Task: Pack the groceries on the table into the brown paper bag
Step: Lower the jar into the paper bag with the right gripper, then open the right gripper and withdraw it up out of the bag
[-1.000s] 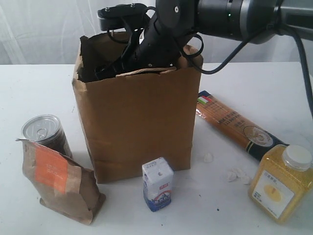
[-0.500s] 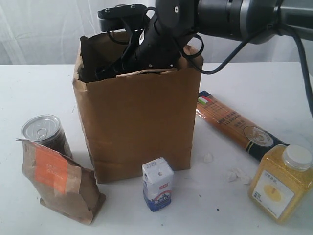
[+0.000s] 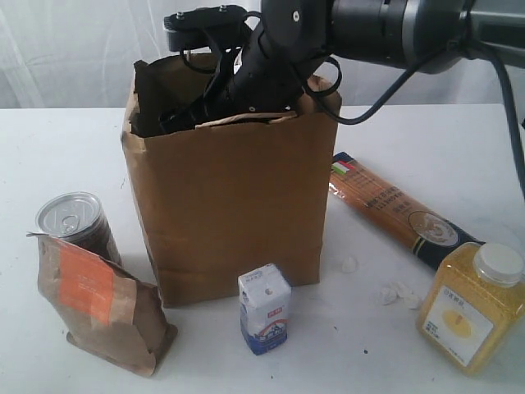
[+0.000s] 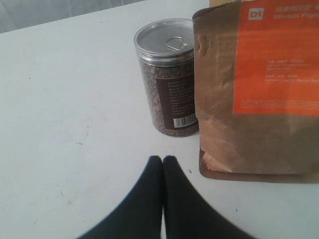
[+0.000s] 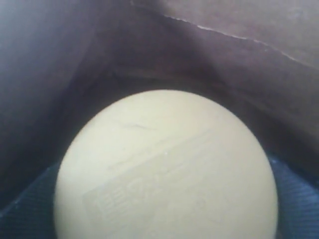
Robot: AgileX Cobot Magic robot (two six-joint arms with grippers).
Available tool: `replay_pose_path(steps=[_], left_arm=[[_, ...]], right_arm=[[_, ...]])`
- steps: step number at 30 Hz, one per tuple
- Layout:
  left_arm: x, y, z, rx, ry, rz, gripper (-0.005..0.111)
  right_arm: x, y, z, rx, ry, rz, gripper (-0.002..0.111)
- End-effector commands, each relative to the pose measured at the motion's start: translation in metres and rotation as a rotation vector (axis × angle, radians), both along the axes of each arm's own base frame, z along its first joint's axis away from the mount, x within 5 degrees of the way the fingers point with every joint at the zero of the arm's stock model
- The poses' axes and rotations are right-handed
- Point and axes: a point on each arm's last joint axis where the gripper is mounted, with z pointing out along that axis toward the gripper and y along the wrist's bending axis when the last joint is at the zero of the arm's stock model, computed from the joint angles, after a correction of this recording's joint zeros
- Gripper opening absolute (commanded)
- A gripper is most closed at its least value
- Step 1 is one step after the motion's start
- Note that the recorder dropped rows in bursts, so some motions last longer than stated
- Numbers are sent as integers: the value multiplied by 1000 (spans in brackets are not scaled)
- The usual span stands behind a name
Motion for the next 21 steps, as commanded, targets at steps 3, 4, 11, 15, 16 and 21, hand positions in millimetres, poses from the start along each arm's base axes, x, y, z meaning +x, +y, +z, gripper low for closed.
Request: replay_pose_path(steps=[3, 4, 11, 15, 16, 21], left_arm=[[0, 0, -1, -3, -1, 4, 0], [0, 0, -1, -3, -1, 4, 0], [0, 0, -1, -3, -1, 4, 0], [0, 0, -1, -3, -1, 4, 0], [0, 0, -1, -3, -1, 4, 0], [0, 0, -1, -3, -1, 4, 0]], right_arm=[[2, -2, 10, 26, -66, 1, 98], [2, -2, 10, 27, -65, -1, 98], [1, -2, 13, 45, -56, -7, 98], [-5, -8, 30, 71, -94, -7, 98], [-7, -9, 35, 77, -103, -7, 98], [-20, -20, 63, 109, -157, -5, 98]])
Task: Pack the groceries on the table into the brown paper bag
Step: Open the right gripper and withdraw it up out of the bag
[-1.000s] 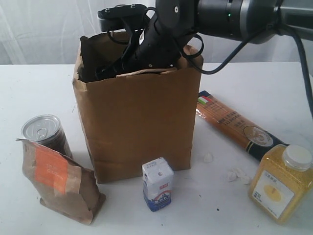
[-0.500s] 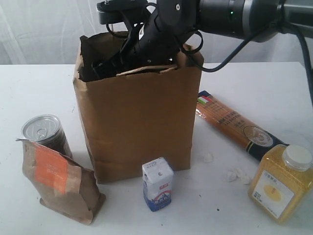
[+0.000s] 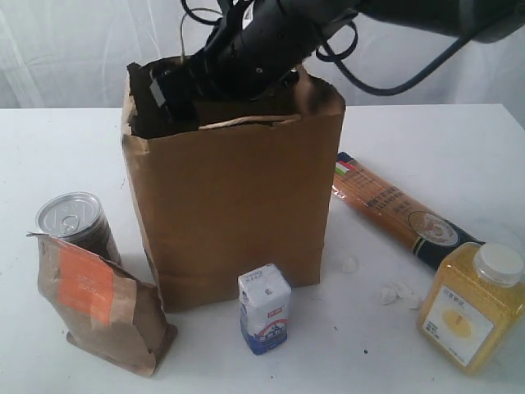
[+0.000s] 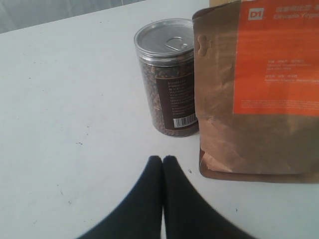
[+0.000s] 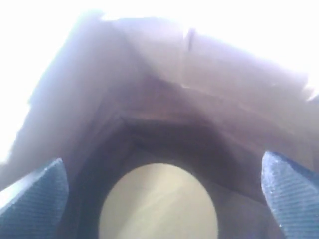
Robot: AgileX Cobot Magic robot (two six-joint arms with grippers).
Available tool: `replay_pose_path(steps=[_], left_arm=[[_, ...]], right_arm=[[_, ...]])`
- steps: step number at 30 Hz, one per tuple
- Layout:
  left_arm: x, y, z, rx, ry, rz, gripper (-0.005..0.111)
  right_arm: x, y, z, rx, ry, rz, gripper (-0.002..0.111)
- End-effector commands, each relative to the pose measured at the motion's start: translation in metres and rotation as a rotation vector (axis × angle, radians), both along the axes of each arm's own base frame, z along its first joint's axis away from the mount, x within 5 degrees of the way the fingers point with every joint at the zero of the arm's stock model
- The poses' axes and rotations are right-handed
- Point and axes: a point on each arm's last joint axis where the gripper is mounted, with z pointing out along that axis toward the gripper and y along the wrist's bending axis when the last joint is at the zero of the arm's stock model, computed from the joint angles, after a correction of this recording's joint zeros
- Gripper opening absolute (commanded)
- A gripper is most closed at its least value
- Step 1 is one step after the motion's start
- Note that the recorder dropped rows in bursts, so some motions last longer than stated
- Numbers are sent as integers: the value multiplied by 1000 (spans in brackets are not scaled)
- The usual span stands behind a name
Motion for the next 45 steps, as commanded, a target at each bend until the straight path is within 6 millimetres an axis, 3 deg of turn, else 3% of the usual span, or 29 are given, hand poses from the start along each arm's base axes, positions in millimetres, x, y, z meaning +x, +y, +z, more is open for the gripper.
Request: replay_pose_path(steps=[1, 8, 15, 23, 31, 40, 45], left_arm=[[0, 0, -1, -3, -1, 4, 0], [0, 0, -1, -3, -1, 4, 0], [0, 0, -1, -3, -1, 4, 0], [0, 0, -1, -3, -1, 4, 0], [0, 0, -1, -3, -1, 4, 0], [0, 0, -1, -3, -1, 4, 0], [0, 0, -1, -3, -1, 4, 0]], right_arm=[[-10, -12, 27, 29, -63, -2, 98], [-35, -35, 71, 81, -157, -13, 98], [-73, -74, 112, 33, -230, -32, 98], [-126, -135, 150, -32, -276, -162, 98], [-182, -194, 171, -42, -286, -291, 98], [-224, -237, 148, -22, -323, -387, 98], [-229, -241, 104, -85, -241, -390, 98]])
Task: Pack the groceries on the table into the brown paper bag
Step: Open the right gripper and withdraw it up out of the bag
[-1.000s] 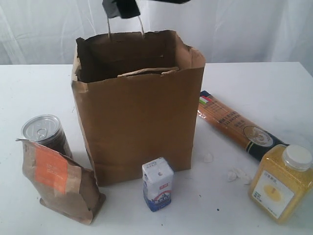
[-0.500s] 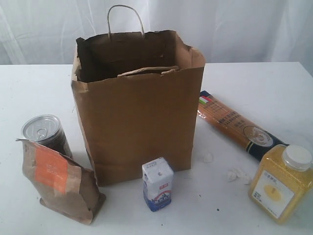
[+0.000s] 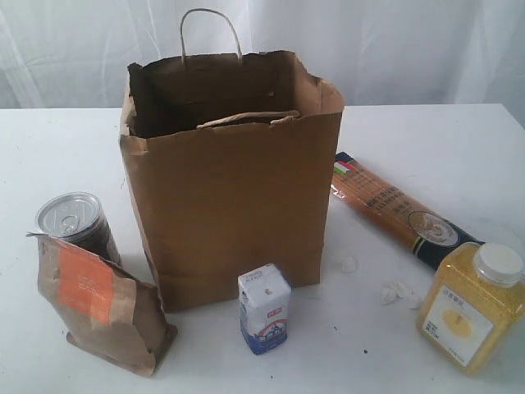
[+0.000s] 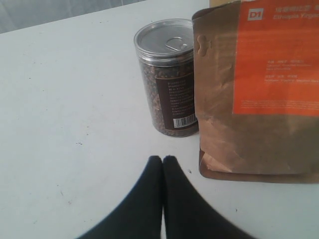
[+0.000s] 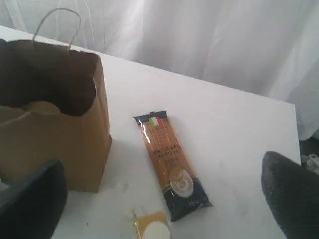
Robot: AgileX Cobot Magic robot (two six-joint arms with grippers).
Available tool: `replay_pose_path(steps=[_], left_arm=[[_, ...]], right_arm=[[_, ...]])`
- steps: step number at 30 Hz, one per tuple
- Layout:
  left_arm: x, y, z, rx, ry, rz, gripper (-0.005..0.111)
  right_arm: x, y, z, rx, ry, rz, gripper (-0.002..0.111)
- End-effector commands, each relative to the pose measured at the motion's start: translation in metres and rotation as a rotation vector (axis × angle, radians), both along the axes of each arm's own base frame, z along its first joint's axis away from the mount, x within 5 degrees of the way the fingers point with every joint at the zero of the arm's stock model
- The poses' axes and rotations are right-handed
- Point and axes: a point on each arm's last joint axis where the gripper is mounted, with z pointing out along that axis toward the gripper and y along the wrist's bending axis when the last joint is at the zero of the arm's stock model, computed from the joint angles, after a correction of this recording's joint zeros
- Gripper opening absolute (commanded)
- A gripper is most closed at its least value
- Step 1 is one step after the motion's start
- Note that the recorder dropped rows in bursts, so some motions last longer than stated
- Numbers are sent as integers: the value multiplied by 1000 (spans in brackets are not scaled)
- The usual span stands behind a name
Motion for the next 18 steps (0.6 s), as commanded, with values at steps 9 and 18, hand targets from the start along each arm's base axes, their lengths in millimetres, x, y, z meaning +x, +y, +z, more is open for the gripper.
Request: replay_pose_path(steps=[9, 18], left_arm=[[0, 0, -1, -3, -1, 4, 0], [0, 0, -1, -3, -1, 4, 0]], right_arm=[[12, 6, -114, -180, 280, -81, 98], [19, 10, -136, -159, 312, -136, 98]])
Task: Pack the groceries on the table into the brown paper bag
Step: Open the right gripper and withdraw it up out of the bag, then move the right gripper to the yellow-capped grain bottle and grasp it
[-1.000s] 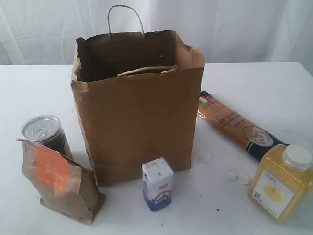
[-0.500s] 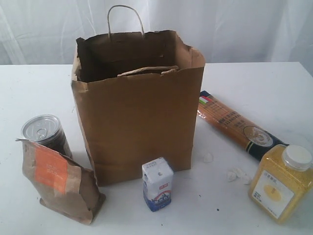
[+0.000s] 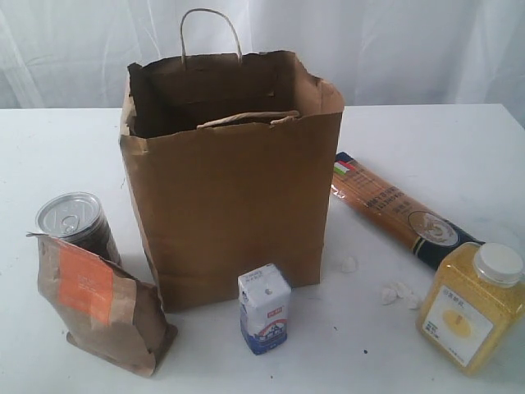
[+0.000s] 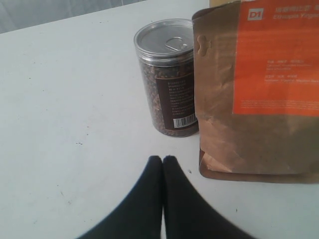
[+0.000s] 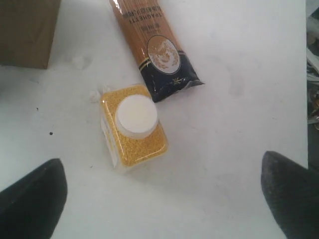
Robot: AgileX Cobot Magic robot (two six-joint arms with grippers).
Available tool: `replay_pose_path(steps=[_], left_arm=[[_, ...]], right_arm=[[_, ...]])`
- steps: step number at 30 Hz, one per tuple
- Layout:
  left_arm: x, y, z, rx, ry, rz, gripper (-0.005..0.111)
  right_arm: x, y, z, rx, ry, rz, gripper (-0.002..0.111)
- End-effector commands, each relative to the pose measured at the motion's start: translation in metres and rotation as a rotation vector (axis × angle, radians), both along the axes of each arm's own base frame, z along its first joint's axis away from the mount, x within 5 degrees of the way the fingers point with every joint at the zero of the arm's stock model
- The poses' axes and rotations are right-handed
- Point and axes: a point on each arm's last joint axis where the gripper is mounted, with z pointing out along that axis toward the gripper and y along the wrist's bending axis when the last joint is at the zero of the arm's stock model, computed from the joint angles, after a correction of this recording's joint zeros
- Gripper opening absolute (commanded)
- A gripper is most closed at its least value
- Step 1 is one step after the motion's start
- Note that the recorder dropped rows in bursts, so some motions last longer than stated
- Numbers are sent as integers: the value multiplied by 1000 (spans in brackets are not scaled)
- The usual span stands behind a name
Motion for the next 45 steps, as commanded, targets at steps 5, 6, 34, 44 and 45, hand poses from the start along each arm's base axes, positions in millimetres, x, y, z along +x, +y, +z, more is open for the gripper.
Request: replay_pose_path(steps=[5, 6, 34, 44, 45], left_arm=[[0, 0, -1, -3, -1, 4, 0], [0, 0, -1, -3, -1, 4, 0], [0, 0, -1, -3, -1, 4, 0], [0, 0, -1, -3, -1, 4, 0], [0, 0, -1, -3, -1, 4, 0]], right_arm=[[8, 8, -4, 70, -6, -29, 98], [8, 10, -4, 77, 0, -26, 98], [125, 11, -90, 41, 371, 64, 98], [135, 14, -130, 33, 561, 52, 75], [133, 14, -133, 32, 571, 51, 61]])
